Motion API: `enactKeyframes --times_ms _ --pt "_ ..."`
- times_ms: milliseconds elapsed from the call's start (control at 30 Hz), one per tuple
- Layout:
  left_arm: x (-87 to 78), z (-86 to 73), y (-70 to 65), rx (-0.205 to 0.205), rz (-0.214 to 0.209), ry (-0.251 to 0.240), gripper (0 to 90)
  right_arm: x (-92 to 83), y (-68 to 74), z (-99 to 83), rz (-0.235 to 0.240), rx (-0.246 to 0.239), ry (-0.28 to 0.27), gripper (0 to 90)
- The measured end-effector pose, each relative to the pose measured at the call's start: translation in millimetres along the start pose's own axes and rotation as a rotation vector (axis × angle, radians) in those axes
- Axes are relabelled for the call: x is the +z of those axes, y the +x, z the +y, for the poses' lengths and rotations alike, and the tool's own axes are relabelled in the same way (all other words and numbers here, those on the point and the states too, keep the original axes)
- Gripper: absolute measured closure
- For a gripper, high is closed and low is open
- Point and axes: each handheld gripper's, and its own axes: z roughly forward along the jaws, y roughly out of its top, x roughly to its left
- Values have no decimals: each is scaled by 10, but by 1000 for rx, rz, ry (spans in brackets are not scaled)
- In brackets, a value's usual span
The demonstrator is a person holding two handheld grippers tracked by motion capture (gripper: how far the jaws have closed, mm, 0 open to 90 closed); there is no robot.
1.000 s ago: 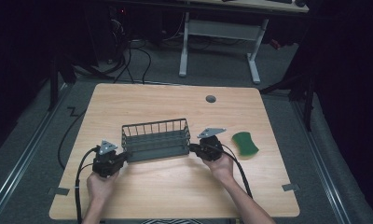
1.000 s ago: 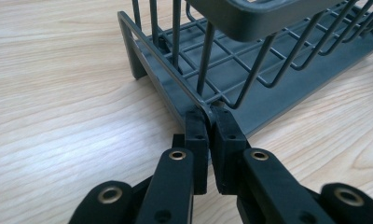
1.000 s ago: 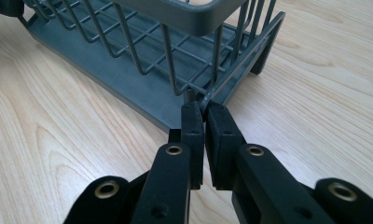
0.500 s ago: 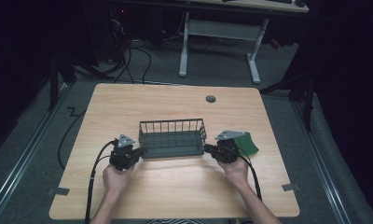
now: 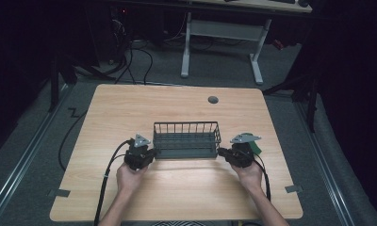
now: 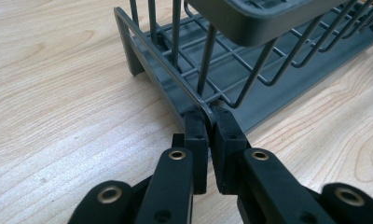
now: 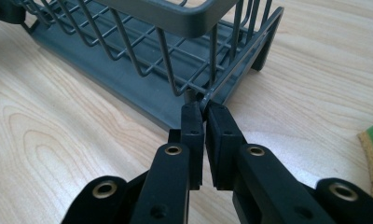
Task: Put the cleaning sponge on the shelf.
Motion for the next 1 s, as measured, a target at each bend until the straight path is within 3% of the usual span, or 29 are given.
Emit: enactKeyframes --times_ms 133,367,500,633,767,933,1000 --pt "-8 -2 28 -11 -3 0 822 -9 -22 -18 8 23 0 712" --pt "-116 -19 62 -17 -1 -17 512 -163 -42 -46 -28 15 -38 533" --pt "-195 -92 128 -41 10 -47 412 -270 -109 -72 -80 19 -86 482" --pt "-246 -198 243 -52 61 -45 368 -358 -222 -83 -129 47 -120 428" --pt "-290 -323 392 -77 141 -37 357 -396 -341 -82 -191 67 -136 380" --pt "-323 -435 588 -140 234 -24 338 -377 -509 -92 -274 121 -105 326" --pt "-329 -466 636 -155 252 -27 336 -359 -574 -111 -294 142 -84 318"
